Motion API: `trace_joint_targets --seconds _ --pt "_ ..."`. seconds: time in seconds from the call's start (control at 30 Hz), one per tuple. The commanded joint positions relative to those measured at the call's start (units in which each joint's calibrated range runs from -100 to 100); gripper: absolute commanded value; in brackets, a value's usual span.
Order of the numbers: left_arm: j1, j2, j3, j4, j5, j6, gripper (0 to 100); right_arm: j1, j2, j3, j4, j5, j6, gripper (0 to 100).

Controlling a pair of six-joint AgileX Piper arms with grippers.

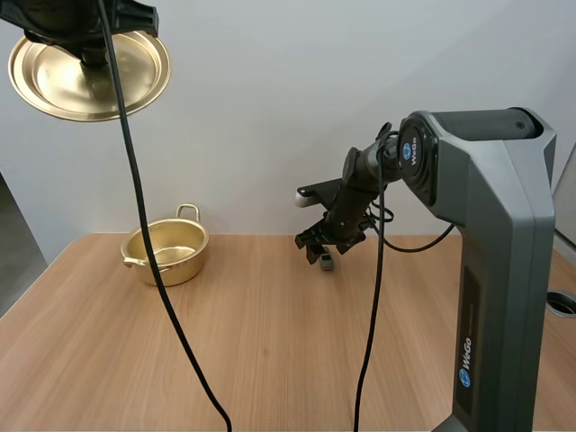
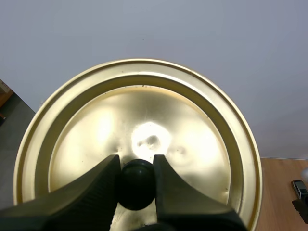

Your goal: Open the pot, put the car inside, and close it

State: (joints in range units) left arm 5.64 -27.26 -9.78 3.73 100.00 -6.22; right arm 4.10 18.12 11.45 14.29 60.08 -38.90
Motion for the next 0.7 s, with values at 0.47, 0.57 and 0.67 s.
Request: trace_joint_targets --seconds 0.47,0.57,0.67 --pt "0.04 0.0 0.0 -0.1 0.0 0.3 0 0.0 5.4 -0.4 -1.7 -7.0 -0.6 100" --pt "0.04 0.0 0.0 -0.1 0.0 0.3 0 0.0 6.3 -0.4 -2.1 -7.6 -0.8 100" --pt "0.04 0.0 0.0 -0.2 0.0 0.3 0 0.0 7.1 -0.4 -2.1 -7.4 -2.9 91"
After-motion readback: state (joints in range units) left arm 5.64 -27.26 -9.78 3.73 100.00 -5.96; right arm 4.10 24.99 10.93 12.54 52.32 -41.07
